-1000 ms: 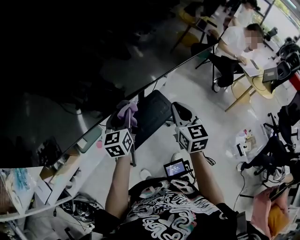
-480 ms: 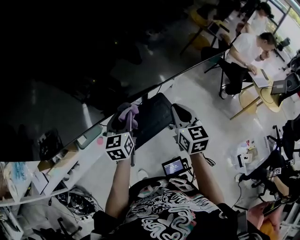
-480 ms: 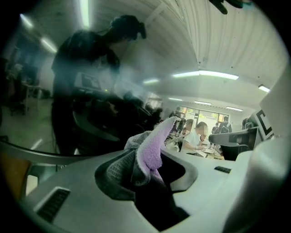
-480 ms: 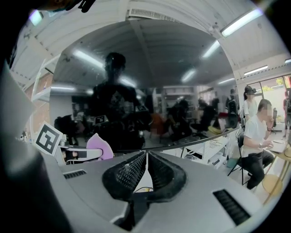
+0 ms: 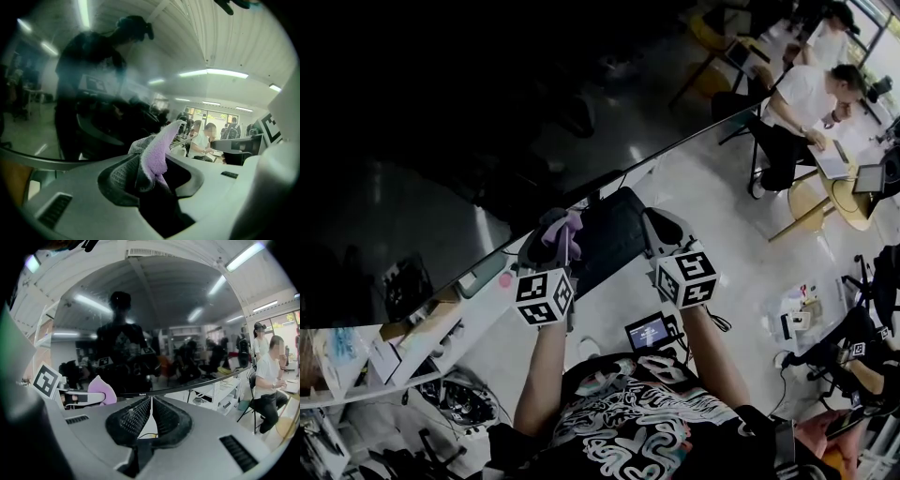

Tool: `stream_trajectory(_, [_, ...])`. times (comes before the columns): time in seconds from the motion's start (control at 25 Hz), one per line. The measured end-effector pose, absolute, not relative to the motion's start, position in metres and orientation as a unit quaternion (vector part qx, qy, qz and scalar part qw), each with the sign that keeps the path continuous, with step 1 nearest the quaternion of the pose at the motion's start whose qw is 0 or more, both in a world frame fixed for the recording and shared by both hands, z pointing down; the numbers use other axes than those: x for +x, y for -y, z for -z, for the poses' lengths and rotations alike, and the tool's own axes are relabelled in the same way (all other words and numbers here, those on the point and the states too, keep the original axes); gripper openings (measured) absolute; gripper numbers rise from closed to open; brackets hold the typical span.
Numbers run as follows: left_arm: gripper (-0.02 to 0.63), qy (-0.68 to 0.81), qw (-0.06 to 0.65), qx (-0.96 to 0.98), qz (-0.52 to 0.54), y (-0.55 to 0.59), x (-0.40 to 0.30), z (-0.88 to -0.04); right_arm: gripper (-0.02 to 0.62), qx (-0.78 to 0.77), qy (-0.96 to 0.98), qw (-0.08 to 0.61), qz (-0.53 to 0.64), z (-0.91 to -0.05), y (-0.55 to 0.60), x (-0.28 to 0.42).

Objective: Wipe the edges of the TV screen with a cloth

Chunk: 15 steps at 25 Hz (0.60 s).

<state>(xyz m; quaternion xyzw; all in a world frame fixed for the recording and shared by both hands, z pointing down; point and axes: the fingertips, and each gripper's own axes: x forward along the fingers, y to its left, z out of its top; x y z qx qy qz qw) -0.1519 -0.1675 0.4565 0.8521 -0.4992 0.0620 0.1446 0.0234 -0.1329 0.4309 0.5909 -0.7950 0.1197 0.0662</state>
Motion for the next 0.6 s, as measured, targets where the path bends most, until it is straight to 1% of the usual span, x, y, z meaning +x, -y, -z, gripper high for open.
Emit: stream_trajectory(0.6, [0.153,0.508,0.164,0.844,-0.057,0.173,-0.127,-0.453,0.037,0.576,0.804,0.058,-0.131,-0.436,0.143,0.042])
